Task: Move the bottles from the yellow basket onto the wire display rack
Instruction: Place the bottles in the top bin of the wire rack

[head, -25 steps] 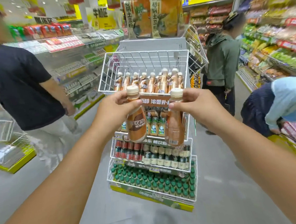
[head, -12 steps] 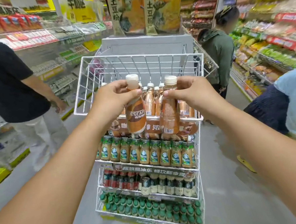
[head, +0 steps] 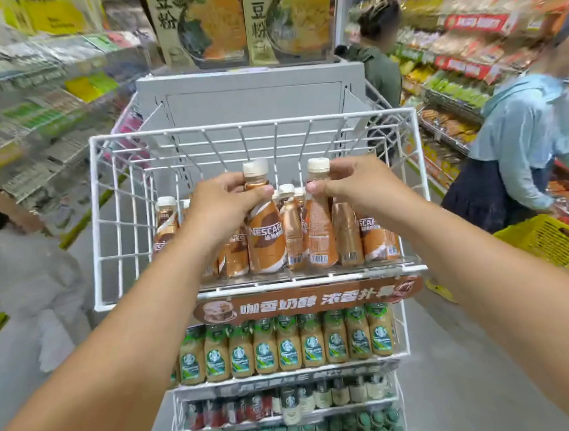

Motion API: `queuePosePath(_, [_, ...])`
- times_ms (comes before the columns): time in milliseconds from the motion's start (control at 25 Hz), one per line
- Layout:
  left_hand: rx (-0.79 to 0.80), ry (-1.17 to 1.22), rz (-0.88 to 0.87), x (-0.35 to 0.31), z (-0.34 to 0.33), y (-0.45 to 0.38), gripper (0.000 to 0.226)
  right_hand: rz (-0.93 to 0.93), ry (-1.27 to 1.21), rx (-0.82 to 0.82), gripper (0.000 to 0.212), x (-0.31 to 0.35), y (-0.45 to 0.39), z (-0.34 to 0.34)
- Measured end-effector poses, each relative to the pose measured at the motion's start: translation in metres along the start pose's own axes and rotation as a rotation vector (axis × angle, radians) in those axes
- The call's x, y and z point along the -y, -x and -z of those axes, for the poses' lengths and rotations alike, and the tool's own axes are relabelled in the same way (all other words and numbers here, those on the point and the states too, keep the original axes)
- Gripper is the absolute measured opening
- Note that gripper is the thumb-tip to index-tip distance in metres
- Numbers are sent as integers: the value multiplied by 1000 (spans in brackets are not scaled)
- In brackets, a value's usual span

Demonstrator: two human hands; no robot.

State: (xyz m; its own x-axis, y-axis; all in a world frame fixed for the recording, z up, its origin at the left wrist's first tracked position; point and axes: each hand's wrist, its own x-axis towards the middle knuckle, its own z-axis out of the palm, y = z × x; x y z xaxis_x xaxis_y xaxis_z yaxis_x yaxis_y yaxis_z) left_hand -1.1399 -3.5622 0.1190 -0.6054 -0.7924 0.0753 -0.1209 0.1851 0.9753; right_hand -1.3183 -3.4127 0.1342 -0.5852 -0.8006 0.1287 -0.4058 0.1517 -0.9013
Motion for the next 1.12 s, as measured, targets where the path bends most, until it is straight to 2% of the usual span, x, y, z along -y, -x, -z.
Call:
queuePosePath(80, [13,-2,28,11,-3,-16,30,-33,43,4,34,-4,-10,-6])
queuePosePath(200, [34,-52,71,23,-11,-29,69,-90,99,-14,63,-11,-24,-13])
queuePosePath(280, [52,-67,107,26,-15,-36,84,-150,121,0,47,-12,-29,-18])
queuePosePath(320, [59,-76,116,27,-17,-38,79,-164,152,-3,43,-11,-30,-20])
queuePosePath(400, [54,-113,128,26,-18,-39,56,-180,224,-27,61,-8,-31,-24])
queuePosePath(440, [48,-125,126,25,-19,-39,55,-186,256,-31,64,-5,-33,-26])
queuePosePath(560, [69,-143,110,23,-24,-38,40,-218,399,-22,34,5,-37,-30])
queuePosePath(680, [48,-165,91,24,-31,-37,35,-217,574,-25,38,7,-42,-42])
queuePosePath(840, [-11,-236,12,35,-40,-38,53,-192,591,-81,37,-1,-41,-49])
queuePosePath(1000, [-70,-263,-38,39,-39,-33,71,-144,557,-61,40,-2,-28,-46])
queuePosePath(1120, [-105,-379,-91,38,-38,-23,71,-42,500,-65,51,-10,-13,-41])
